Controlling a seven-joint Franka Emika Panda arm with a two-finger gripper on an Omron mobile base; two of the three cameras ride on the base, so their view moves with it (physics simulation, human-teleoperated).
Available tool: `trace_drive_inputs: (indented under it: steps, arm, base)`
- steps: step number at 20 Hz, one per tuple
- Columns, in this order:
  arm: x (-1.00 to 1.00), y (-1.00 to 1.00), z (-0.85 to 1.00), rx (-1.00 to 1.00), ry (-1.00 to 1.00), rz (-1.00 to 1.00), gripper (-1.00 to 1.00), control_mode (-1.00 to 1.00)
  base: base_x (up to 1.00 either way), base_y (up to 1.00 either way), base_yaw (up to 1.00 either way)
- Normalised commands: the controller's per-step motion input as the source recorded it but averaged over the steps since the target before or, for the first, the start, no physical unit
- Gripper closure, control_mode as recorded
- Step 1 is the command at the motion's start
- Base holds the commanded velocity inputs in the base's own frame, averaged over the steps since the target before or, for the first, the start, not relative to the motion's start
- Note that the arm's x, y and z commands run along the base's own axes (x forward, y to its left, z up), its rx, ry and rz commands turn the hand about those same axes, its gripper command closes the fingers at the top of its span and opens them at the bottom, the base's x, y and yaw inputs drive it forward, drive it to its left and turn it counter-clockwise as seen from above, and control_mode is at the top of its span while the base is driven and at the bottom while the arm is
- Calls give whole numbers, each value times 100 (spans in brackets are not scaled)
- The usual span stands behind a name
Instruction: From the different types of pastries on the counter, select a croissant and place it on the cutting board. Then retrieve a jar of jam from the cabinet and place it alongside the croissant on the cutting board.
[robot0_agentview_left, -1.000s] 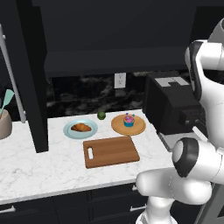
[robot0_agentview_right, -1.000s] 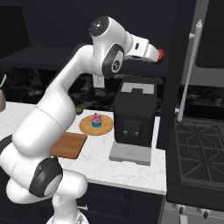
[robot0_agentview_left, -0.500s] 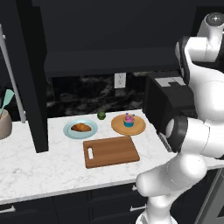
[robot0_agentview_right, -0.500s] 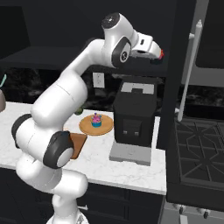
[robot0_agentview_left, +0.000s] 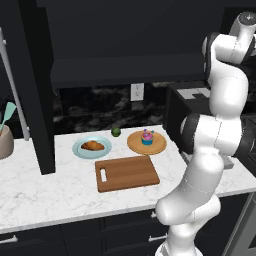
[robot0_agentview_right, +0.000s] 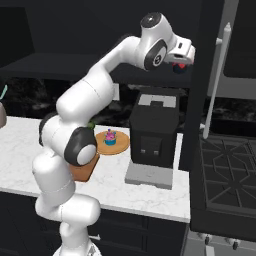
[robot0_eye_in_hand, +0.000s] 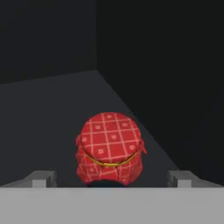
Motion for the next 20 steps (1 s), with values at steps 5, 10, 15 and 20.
trace_drive_inputs:
  steps: [5, 10, 15, 20]
  arm:
    - [37, -20, -1, 5, 2, 0, -100, -100]
    - [10, -13, -27, 0, 0, 0, 100, -100]
    - [-1, -9, -53, 0, 0, 0, 100, -100]
    - [-3, -22, -40, 0, -5, 0, 100, -100]
  base:
    - [0, 0, 0]
    - [0, 0, 0]
    - [0, 0, 0]
    - [0, 0, 0]
